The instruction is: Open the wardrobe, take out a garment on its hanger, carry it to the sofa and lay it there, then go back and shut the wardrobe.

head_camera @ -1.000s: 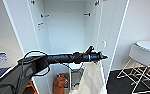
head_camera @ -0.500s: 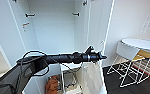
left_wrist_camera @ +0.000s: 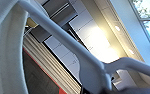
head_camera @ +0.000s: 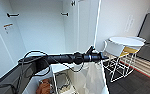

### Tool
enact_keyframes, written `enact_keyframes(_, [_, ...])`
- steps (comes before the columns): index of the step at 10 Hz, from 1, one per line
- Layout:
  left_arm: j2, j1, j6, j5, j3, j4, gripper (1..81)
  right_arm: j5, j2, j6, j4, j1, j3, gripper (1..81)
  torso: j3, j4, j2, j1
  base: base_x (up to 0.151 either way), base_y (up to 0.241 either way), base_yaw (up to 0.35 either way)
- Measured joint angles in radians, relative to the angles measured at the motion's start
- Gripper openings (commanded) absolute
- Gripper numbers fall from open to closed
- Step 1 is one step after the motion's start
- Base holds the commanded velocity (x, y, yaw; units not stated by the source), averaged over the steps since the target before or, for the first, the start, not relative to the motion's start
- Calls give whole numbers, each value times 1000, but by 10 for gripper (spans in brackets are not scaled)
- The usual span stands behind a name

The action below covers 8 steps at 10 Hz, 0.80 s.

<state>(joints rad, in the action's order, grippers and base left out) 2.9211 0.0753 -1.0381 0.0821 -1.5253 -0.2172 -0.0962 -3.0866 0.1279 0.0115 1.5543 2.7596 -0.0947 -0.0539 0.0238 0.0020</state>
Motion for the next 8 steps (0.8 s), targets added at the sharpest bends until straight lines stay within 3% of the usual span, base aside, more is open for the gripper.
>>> enact_keyframes(8, [-8, -1, 0, 0, 26, 0, 10, 0, -8, -1, 0, 0, -1, 811, 0, 0, 0, 0, 0, 0, -290])
